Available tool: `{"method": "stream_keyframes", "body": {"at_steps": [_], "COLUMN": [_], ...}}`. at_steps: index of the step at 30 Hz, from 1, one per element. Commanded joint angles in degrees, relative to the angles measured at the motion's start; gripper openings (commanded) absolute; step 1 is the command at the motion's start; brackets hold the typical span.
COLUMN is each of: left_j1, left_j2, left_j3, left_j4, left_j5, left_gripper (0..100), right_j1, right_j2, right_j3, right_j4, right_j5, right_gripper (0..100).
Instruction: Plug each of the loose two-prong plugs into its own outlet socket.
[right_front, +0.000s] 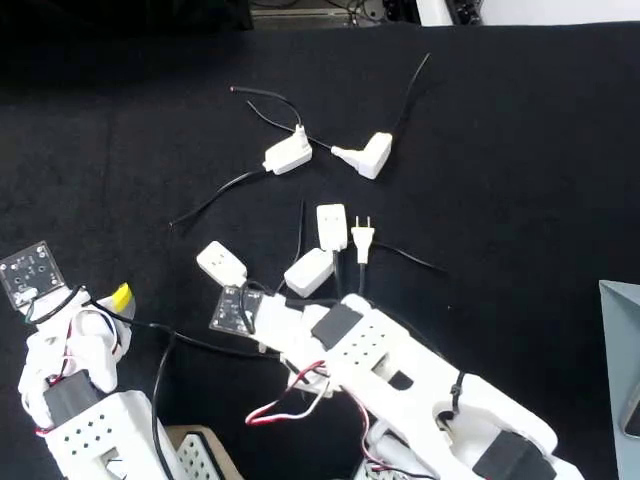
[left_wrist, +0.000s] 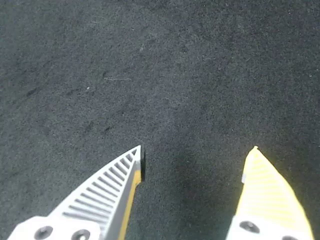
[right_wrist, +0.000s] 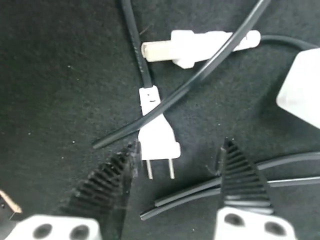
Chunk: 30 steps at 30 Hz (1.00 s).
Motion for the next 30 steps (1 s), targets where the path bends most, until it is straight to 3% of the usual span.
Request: {"method": "stream_keyframes", "body": {"at_steps": [1,11,15,23,30], "left_j1": [-0.48,-0.48,-0.48,-0.48,-0.48], "left_j2": [-0.44,-0.44,-0.44,-0.44,-0.44], "left_j3": [-0.57,-0.57,-0.57,-0.57,-0.57], "left_j4": [0.0,0.09,0.09,0.18,0.18], "left_j5": [-0.62,-0.62,-0.62,-0.62,-0.62], "left_gripper": [32,32,32,32,32], "right_j1": [-2.55,-4.13,-0.53,6.15,11.6], "right_j2": [-0.48,14.99,19.21,12.53,-2.42], "right_j3": [-0.04,-3.91,-6.29,-8.04,-9.98], "right_j4": [-0.7,-5.54,-5.27,-3.6,7.74], "right_j5": [-1.23,-3.96,-3.52,-3.25,1.85], "right_gripper": [24.7,24.7,20.8,1.1,1.1]}}
